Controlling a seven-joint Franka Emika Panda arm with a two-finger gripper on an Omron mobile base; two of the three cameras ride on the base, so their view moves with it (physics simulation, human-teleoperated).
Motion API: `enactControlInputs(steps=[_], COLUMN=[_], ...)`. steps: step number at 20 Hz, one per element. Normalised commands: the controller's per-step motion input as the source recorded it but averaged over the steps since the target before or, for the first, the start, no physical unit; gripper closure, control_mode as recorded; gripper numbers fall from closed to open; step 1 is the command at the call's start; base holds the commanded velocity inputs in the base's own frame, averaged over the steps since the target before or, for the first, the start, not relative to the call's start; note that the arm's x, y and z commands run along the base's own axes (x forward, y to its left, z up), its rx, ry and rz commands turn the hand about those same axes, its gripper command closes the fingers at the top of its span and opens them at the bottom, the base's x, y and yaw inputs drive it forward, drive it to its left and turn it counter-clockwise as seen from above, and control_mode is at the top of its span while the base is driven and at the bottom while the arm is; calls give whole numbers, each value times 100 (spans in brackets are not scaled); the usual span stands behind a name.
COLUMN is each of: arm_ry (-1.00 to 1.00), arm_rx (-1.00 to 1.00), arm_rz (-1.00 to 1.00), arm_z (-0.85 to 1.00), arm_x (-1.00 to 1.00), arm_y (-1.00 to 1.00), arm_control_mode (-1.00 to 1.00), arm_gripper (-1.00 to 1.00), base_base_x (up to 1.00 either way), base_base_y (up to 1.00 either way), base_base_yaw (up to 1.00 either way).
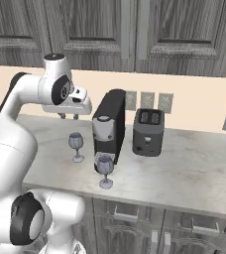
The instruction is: Retrieve the wine glasses from the counter and place one next to each plate.
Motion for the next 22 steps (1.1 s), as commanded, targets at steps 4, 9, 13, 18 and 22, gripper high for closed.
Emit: enactControlInputs(steps=[4,9,13,18,22], arm_ry=[0,-7,-2,0,15], arm_rx=[0,2,24,45,46], arm_rz=[0,-19,-54,-35,-10], arm_z=[0,2,10,6,0], arm_x=[-18,-69,-80,-63,-16], arm_y=[0,-4,-29,-60,-59], arm_control_mode=[-100,-100,-100,-100,-100], arm_gripper=[-100,-100,-100,-100,-100], base_base_x=[0,0,0,0,0], base_base_y=[0,0,0,0,0], base_base_yaw=[0,0,0,0,0])
